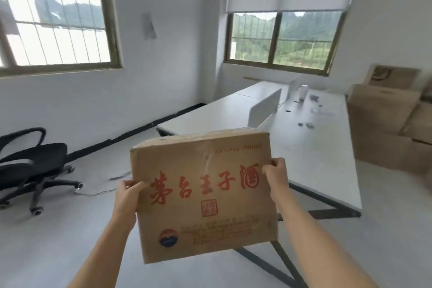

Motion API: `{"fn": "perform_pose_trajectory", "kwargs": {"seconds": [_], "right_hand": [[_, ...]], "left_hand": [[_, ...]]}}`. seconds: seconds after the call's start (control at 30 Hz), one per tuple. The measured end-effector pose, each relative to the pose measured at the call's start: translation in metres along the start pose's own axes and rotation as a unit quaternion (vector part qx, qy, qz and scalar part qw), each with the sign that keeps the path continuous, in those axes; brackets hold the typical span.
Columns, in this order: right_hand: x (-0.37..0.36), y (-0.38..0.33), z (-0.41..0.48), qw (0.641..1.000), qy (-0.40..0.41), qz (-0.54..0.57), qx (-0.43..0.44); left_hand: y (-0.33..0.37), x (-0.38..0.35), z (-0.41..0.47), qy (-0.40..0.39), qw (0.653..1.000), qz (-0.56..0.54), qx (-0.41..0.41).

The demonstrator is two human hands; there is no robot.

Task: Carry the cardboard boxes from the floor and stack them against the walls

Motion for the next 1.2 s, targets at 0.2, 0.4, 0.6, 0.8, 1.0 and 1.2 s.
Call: {"fn": "perform_pose_trajectory", "kwargs": {"seconds": [0.2, 0.4, 0.6, 0.8, 1.0, 1.2], "right_hand": [[0.168, -0.023, -0.064, 0.98, 0.196, -0.012, 0.028], [0.303, -0.001, -0.137, 0.945, 0.327, -0.006, -0.016], [0.428, 0.011, -0.207, 0.921, 0.387, 0.027, -0.021], [0.571, -0.024, -0.27, 0.891, 0.451, -0.02, 0.039], [0.653, -0.031, -0.298, 0.867, 0.495, -0.031, 0.052], [0.708, -0.027, -0.276, 0.847, 0.529, -0.044, 0.032]], "left_hand": [[0.015, -0.111, -0.071, -0.161, 0.987, 0.009, -0.012], [0.007, -0.197, -0.174, -0.272, 0.961, 0.043, -0.007], [-0.014, -0.27, -0.283, -0.335, 0.938, 0.072, -0.043], [-0.044, -0.36, -0.407, -0.402, 0.912, 0.07, -0.03], [-0.058, -0.421, -0.486, -0.418, 0.903, 0.075, -0.061], [-0.058, -0.503, -0.504, -0.432, 0.894, 0.089, -0.085]]}}
Point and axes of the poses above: each hand's wrist, its own z-axis towards the middle knuckle, its own x-axis out of the back of the hand, y = z × x, the point moved 1 cm from there along z, towards the middle knuckle, and after that the axes turned 7 degrees about z, right-handed, at the moved point
